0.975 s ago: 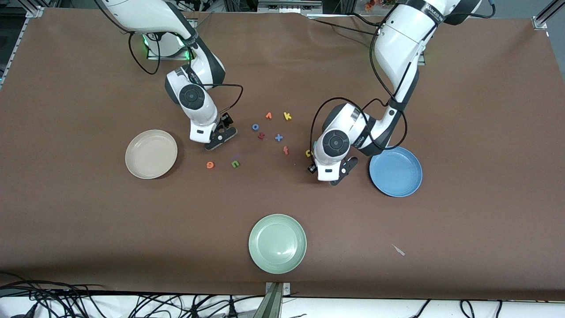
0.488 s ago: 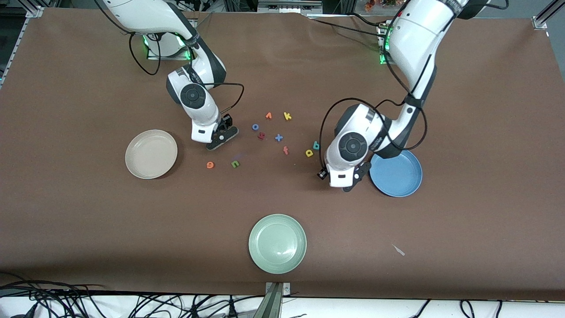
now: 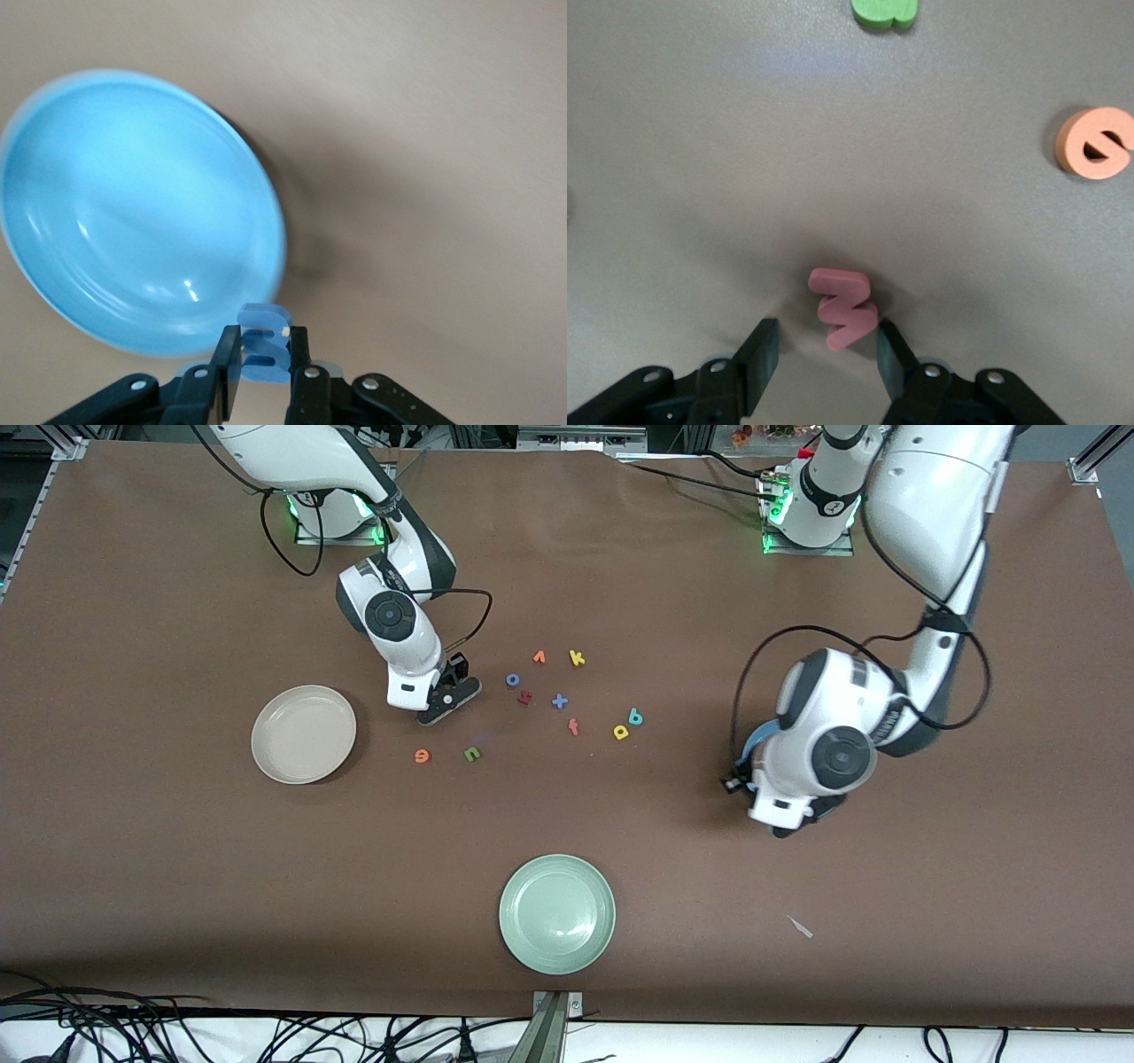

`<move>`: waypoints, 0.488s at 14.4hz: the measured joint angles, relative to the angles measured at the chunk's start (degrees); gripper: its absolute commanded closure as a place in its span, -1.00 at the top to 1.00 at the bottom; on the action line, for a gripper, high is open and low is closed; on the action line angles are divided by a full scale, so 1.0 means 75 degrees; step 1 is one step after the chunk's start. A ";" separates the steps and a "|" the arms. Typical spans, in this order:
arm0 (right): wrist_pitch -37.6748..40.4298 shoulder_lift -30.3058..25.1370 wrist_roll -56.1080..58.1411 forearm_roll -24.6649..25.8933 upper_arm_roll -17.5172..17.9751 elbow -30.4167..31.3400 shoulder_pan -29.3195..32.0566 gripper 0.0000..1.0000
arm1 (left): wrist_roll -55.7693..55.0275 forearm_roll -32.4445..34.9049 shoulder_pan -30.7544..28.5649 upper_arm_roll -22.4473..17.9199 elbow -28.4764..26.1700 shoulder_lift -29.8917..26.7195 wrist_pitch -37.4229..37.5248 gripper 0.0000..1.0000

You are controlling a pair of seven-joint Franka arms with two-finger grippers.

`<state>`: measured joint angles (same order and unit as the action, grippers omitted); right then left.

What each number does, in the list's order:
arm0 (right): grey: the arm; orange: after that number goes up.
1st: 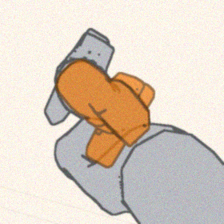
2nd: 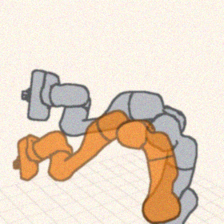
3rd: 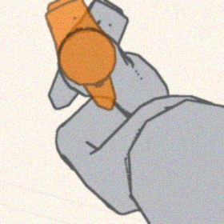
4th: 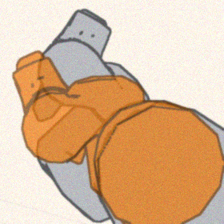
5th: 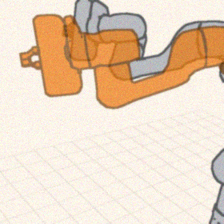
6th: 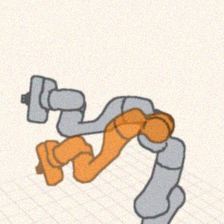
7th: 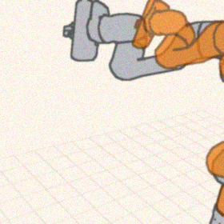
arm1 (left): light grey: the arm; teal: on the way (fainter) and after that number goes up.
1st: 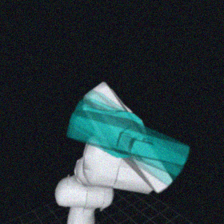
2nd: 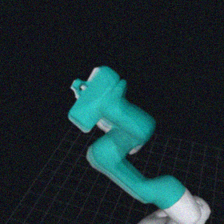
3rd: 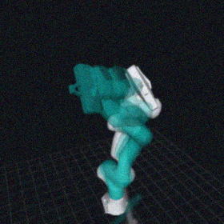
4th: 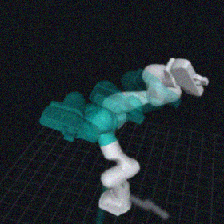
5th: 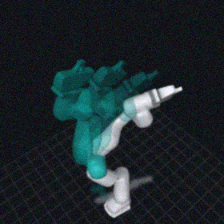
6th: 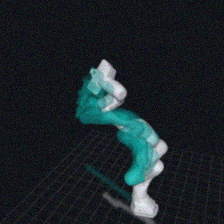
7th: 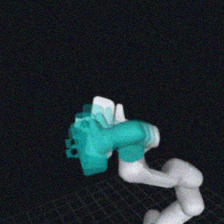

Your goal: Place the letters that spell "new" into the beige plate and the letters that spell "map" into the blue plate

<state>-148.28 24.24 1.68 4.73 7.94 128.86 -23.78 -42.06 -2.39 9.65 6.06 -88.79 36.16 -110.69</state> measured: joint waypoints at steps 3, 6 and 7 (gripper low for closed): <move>-0.0059 0.0004 0.0000 0.0000 0.0000 -0.0003 -0.0016 0.09 | 0.1499 0.0000 -0.0636 -0.0010 -0.0147 0.0162 0.0003 -0.59; -0.0124 0.0009 0.0001 0.0000 0.0000 -0.0004 -0.0028 -0.02 | 0.2128 0.0000 -0.0933 -0.0006 -0.0197 0.0514 -0.0093 0.60; -0.0131 0.0008 0.0002 0.0000 0.0001 -0.0005 -0.0030 -0.05 | 0.2171 0.0000 -0.0926 0.0021 -0.0206 0.0577 -0.0126 1.00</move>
<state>-149.26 24.30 1.69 4.73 7.94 128.83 -24.00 -25.78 -2.39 2.70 6.22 -90.33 40.49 -111.64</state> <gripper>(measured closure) 0.485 0.709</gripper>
